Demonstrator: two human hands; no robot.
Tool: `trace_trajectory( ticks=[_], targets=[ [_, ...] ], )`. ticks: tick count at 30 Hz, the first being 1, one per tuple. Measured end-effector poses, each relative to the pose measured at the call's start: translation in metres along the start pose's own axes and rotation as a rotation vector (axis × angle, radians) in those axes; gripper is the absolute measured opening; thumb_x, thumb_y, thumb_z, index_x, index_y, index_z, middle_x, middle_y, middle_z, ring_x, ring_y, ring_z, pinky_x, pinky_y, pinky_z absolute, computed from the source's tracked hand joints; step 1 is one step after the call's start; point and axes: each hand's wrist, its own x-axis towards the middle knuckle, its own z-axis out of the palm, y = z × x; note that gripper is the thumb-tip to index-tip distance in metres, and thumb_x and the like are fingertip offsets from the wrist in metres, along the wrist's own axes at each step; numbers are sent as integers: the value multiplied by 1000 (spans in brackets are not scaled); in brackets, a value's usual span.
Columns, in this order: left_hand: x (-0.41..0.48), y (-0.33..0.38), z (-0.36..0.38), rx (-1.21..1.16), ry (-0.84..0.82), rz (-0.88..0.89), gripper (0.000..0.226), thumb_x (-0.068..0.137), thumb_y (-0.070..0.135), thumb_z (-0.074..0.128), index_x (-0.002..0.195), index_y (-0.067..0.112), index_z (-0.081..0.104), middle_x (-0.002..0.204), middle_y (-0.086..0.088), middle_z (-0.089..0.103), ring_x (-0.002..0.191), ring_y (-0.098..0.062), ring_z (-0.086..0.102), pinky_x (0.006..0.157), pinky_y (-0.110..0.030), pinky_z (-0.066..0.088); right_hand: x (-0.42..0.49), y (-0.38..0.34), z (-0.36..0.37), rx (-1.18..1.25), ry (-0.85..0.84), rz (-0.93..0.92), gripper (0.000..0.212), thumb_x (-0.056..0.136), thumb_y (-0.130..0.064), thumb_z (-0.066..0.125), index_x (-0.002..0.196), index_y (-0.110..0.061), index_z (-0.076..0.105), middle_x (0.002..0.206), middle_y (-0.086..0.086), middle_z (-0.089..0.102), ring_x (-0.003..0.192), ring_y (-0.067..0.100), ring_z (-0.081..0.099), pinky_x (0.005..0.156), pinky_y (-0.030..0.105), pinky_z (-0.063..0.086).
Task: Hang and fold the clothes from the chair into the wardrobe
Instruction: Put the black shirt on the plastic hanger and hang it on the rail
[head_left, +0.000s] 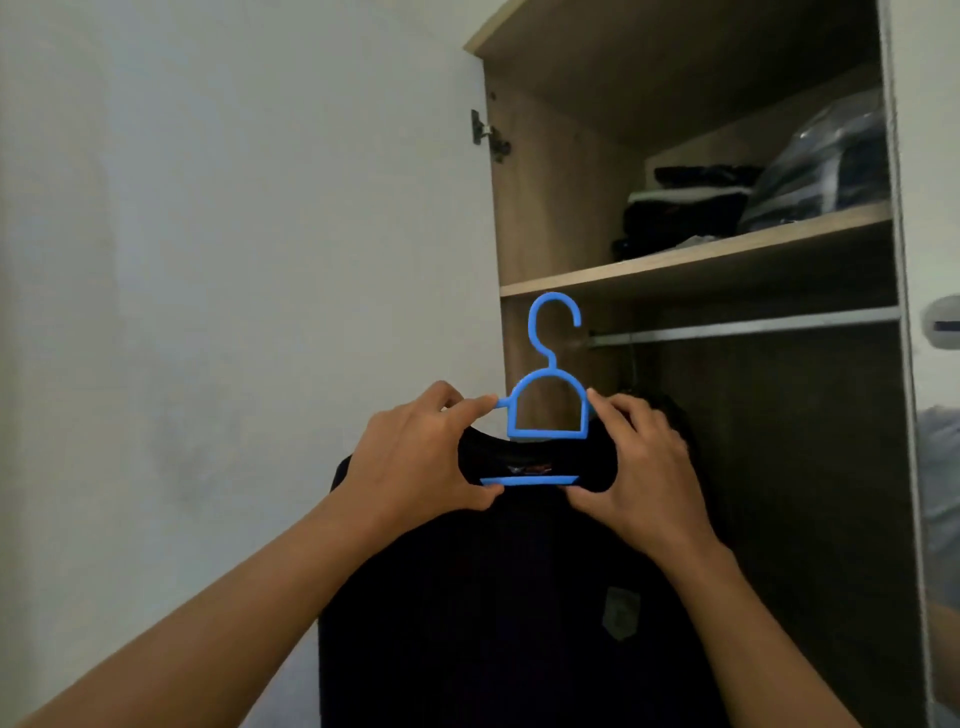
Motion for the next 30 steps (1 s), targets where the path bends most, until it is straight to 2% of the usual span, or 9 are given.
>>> trace_trajectory(
  ticks=[3, 5, 7, 10, 14, 20, 24, 27, 30],
  targets=[
    [39, 27, 27, 33, -49, 36, 103, 61, 68, 79, 150, 38, 33, 127, 9, 50, 94, -11, 60, 73, -26, 53, 17, 49, 2, 55, -15, 50, 100, 67, -42, 82, 153, -29, 32, 141, -8, 37, 130, 15, 39, 111, 50, 37],
    [64, 44, 46, 45, -67, 56, 103, 66, 59, 81, 151, 36, 28, 129, 7, 47, 95, -14, 60, 74, -29, 55, 28, 80, 4, 91, -33, 100, 101, 67, -37, 84, 152, -33, 31, 143, -12, 33, 132, 14, 38, 113, 51, 36],
    [89, 62, 66, 50, -51, 82, 100, 69, 50, 81, 151, 34, 27, 127, 4, 48, 92, -16, 61, 73, -31, 56, 40, 111, 10, 147, -34, 152, 102, 64, -30, 85, 151, -36, 33, 146, -13, 33, 132, 16, 42, 111, 47, 40],
    [128, 84, 92, 54, -22, 119, 92, 74, 48, 78, 150, 31, 29, 124, 2, 49, 84, -13, 57, 65, -27, 50, 59, 157, 25, 248, -9, 190, 99, 57, -26, 82, 147, -34, 41, 149, -9, 36, 132, 18, 47, 110, 41, 43],
    [175, 98, 127, 46, -53, 126, 84, 76, 47, 77, 147, 27, 35, 122, -3, 50, 82, -16, 57, 59, -27, 39, 93, 203, 50, 307, -14, 233, 99, 44, -41, 69, 141, -34, 50, 139, 0, 51, 127, 20, 53, 107, 41, 45],
    [219, 103, 179, 5, -154, 112, 73, 76, 45, 77, 138, 25, 44, 122, -8, 53, 93, -33, 66, 68, -40, 51, 125, 272, 112, 373, -57, 197, 104, 41, -36, 77, 140, -35, 47, 138, -7, 54, 127, 16, 55, 106, 44, 47],
    [231, 105, 204, -31, -181, 106, 64, 80, 43, 74, 135, 23, 48, 125, -9, 51, 95, -34, 67, 69, -40, 49, 133, 287, 127, 327, -38, 207, 103, 41, -32, 79, 139, -33, 48, 137, -11, 53, 122, 14, 57, 103, 41, 50],
    [234, 100, 222, -61, -209, 92, 63, 78, 43, 76, 132, 22, 51, 120, -8, 52, 94, -32, 66, 71, -40, 51, 136, 291, 140, 326, -84, 227, 106, 42, -21, 85, 143, -25, 50, 143, 0, 50, 128, 20, 54, 107, 43, 46],
    [230, 92, 239, -61, -234, 85, 62, 81, 39, 75, 133, 20, 50, 119, -9, 51, 94, -32, 66, 72, -40, 51, 138, 292, 158, 338, -130, 246, 105, 43, -31, 82, 143, -27, 49, 146, -1, 49, 130, 19, 53, 108, 41, 45]
  ],
)
